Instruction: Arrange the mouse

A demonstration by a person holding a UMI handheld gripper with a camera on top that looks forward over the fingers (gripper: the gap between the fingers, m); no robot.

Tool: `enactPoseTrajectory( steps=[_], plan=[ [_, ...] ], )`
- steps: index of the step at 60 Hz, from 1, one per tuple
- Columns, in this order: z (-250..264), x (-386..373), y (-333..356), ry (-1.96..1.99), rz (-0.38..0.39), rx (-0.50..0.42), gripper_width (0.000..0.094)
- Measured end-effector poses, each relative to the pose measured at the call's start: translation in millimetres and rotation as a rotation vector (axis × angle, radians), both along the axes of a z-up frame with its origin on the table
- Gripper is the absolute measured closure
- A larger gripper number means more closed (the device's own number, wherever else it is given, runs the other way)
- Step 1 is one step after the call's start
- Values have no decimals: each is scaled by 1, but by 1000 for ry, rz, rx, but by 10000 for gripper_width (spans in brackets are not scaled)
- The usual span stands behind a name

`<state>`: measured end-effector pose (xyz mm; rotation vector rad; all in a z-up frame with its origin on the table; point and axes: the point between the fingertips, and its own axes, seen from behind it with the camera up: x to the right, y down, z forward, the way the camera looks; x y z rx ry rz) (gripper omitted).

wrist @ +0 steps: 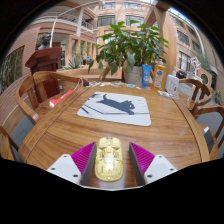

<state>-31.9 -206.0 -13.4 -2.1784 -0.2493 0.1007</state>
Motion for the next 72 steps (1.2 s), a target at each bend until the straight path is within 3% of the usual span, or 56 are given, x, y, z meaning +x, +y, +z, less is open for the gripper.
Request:
enactPoseTrajectory(
  steps=[2,5,18,30,36,46,53,58,65,72],
  plan=[
    [0,0,0,-5,-11,3,324],
    [0,-4,1,-7,-9,10,458],
    [3,-6,4,5,-56,36,580],
    [31,-5,1,-16,-65,84,580],
    [85,-16,9,48,-53,152,581],
    [204,-25,61,118,-38,355,581],
    [228,-24,118,120,-62,416,583],
    [207,-25,172,101,-89,353,584],
    [129,-27,214,105,-107,180,584],
    [59,-18,228,45,-137,71,583]
  ],
)
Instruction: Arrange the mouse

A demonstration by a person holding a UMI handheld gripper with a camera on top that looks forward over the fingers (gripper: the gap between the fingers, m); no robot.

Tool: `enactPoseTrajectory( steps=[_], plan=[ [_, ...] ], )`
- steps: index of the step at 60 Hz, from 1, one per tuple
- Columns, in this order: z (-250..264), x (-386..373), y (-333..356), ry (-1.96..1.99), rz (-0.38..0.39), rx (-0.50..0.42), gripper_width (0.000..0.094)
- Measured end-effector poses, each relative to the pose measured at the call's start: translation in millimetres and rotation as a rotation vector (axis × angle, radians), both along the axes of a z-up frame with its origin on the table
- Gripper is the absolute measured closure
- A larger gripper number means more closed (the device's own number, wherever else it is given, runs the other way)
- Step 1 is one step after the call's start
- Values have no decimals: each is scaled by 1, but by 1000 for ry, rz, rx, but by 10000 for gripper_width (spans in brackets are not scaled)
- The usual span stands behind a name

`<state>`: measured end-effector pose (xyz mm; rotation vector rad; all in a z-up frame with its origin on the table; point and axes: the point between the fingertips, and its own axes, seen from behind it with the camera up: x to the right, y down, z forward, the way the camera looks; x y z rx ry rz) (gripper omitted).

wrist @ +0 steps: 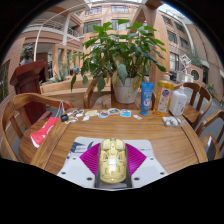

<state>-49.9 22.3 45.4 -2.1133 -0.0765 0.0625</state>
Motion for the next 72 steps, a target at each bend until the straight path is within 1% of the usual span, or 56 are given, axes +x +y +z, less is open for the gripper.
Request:
enactPoseTrajectory(
  steps=[4,7,14,17,19,21,23,24,25,28,38,42,52,63,72],
  plan=[
    [-26,2,3,-8,-8,-41,574],
    [-37,1,3,-4,-13,-62,533],
    [-51,-1,2,11,-10,-93,460],
    [-45,0,3,19,-13,-80,411],
    [-42,-1,1,21,-12,-70,351],
    [-37,-1,-2,14,-10,-63,250],
    [-30,-1,-6,8,-6,-51,128],
    [-25,-1,-8,5,-3,-46,83],
    [-20,0,-11,-1,-5,-39,64],
    [-3,-1,-21,-14,0,-11,91],
    [69,-4,-69,-33,-7,75,80],
    [99,-8,-88,-38,5,107,77],
    [160,1,-136,-63,-11,194,81],
    [187,9,-188,-61,-19,212,81],
    [186,6,-223,-52,-6,189,81]
  ],
)
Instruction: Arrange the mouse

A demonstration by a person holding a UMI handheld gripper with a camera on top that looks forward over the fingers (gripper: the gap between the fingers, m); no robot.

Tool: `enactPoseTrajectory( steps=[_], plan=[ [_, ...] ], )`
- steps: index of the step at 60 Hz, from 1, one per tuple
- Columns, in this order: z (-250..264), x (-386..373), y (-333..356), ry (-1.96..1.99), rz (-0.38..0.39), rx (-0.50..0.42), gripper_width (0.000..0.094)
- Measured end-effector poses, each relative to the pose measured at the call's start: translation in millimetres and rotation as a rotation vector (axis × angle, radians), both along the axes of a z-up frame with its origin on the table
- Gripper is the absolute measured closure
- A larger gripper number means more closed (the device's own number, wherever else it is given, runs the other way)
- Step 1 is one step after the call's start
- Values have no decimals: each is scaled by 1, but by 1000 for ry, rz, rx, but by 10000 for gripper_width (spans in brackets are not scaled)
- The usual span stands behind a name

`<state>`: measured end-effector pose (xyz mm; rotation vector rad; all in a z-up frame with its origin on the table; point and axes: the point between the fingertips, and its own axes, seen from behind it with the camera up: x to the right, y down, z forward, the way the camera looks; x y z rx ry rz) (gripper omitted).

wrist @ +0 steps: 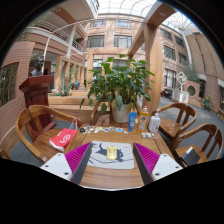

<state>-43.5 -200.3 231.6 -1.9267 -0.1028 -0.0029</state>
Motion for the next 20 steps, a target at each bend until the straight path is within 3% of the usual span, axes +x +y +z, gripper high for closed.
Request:
enactPoseTrajectory(
  steps=[20],
  plan=[
    [-7,5,-26,-19,10,-8,83]
  ],
)
